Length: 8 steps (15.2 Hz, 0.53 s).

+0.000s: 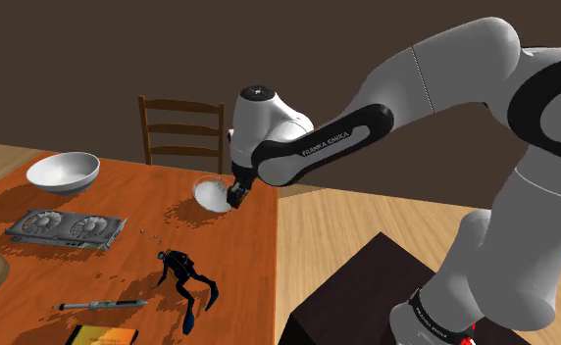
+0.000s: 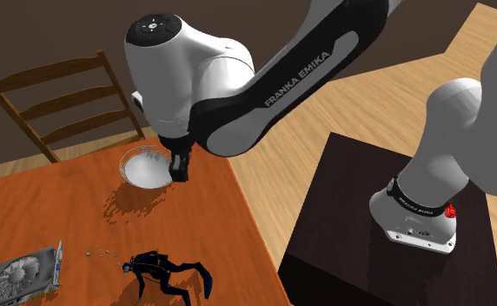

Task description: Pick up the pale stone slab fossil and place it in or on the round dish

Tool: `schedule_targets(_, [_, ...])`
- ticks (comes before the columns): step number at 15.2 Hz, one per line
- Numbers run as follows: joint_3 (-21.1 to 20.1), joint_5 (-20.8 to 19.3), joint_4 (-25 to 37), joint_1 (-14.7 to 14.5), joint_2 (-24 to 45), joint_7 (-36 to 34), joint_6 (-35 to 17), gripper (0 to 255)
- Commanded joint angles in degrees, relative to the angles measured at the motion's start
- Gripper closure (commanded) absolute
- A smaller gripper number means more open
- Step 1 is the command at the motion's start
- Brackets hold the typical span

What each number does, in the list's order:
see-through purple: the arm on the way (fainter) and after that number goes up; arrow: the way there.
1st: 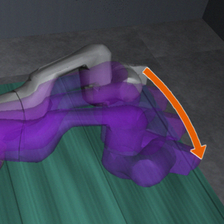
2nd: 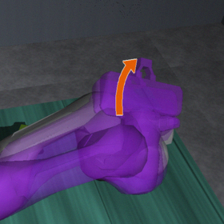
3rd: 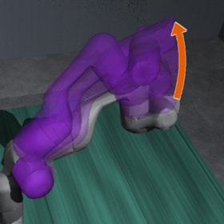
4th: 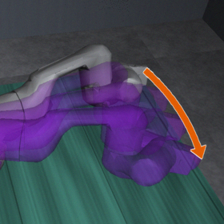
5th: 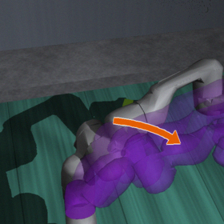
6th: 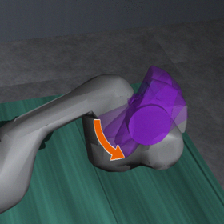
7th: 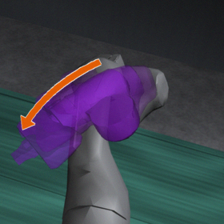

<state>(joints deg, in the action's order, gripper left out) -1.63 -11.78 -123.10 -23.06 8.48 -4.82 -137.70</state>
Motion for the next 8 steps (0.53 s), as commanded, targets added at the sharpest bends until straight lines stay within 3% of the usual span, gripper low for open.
schedule_targets(1, [0.4, 0.5, 5.3, 0.7, 3.5, 1.7, 1.6, 255])
schedule_targets(8, [1.4, 2.4, 25.1, 3.4, 16.5, 7.4, 7.8, 255])
